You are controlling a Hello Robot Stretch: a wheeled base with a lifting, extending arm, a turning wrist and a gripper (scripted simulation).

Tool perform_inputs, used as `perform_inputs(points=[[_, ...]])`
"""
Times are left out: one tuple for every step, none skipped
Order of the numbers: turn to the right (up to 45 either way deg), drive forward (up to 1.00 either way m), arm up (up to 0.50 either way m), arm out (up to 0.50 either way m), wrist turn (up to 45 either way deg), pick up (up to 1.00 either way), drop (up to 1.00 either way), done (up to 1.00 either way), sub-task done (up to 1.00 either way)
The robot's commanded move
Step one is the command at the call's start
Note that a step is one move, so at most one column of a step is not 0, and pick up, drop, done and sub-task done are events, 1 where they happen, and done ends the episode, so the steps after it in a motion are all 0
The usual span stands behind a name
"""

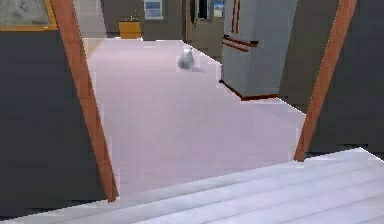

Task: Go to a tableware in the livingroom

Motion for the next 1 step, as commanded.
perform_inputs(points=[[0.0,1.00,0.00,0.00,0.0,0.00,0.00,0.00,0.00]])
